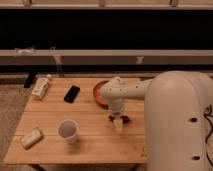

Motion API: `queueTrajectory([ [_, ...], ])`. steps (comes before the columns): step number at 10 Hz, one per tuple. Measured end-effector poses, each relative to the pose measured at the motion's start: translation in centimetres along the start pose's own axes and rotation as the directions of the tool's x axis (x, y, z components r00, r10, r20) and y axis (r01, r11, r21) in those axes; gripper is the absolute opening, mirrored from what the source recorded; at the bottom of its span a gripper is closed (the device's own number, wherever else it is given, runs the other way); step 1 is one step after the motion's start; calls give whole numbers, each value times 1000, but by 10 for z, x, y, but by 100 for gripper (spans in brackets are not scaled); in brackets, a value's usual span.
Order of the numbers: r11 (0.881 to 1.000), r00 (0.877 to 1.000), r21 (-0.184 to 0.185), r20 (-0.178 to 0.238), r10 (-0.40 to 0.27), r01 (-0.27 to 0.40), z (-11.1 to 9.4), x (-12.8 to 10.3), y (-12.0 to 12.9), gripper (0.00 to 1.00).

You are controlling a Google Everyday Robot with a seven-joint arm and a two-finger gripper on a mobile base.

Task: Place the pepper in the ceramic cup

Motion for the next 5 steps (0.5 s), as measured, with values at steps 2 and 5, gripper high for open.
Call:
queueTrajectory([
  [2, 1000, 1000, -6, -15, -5, 5, 2, -1, 0, 46],
  [5, 1000, 1000, -11, -16, -5, 4, 1, -1, 1, 17],
])
